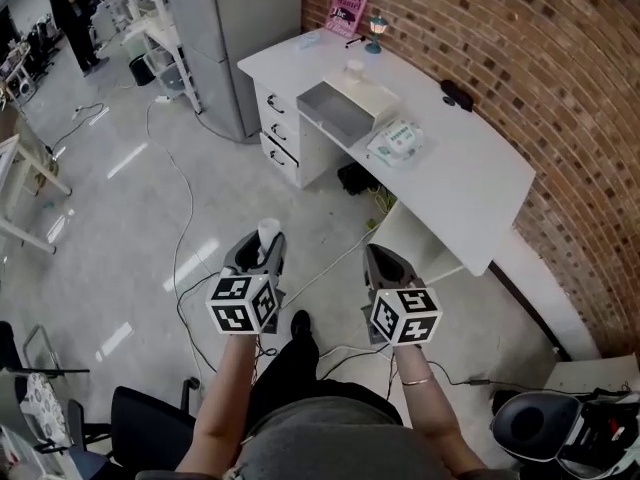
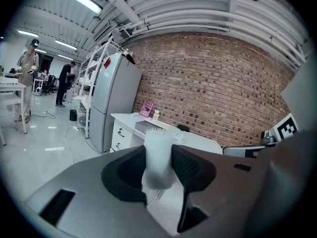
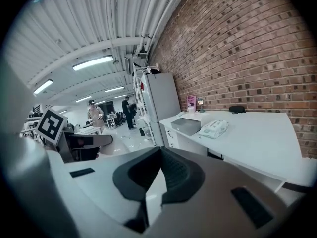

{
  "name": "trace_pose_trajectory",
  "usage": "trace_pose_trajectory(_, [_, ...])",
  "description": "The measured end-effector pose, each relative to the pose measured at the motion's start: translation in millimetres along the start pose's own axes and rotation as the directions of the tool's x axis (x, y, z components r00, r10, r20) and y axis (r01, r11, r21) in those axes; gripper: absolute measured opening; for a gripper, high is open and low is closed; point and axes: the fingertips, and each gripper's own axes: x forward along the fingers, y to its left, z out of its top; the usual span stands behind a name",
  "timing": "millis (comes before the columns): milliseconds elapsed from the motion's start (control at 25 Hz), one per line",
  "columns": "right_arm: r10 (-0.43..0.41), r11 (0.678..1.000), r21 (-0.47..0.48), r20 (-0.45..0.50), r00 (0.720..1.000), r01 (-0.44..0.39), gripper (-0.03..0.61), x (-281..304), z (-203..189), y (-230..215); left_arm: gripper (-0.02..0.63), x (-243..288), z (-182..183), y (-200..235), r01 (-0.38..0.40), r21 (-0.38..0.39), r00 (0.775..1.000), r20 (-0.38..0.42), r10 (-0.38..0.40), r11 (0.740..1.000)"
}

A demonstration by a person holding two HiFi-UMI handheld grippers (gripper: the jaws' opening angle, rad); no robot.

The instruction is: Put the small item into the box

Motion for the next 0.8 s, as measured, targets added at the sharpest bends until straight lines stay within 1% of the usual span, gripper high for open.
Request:
trace_pose_trajectory(200, [-0.026, 1.0, 0.015, 0.003, 1.0, 0.026, 0.006, 47, 25, -6, 0.172, 44, 28, 27, 0.019, -0.001, 1.0, -0.004, -0.019, 1.0])
trace_pose_trajectory(400, [-0.052, 0.998, 0.02, -0.006, 0.999, 0.052, 0.006, 82, 36, -9, 0.172, 74, 45, 50, 0.042, -0.006, 0.999, -0.009, -0.042, 0.999])
trace_pose_trajectory(640, [-0.074, 0.995, 0.058, -0.026, 0.997, 0.075, 0.006, 100, 43, -16, 0.172, 95, 58, 65, 0.059, -0.015, 0.998, -0.006, -0.06, 0.998])
trace_pose_trajectory(800, [-0.085, 0.995, 0.056, -0.024, 0.996, 0.086, 0.006, 103, 48, -19, 0.172, 103, 60, 69, 0.069, -0.016, 0.998, -0.01, -0.069, 0.997])
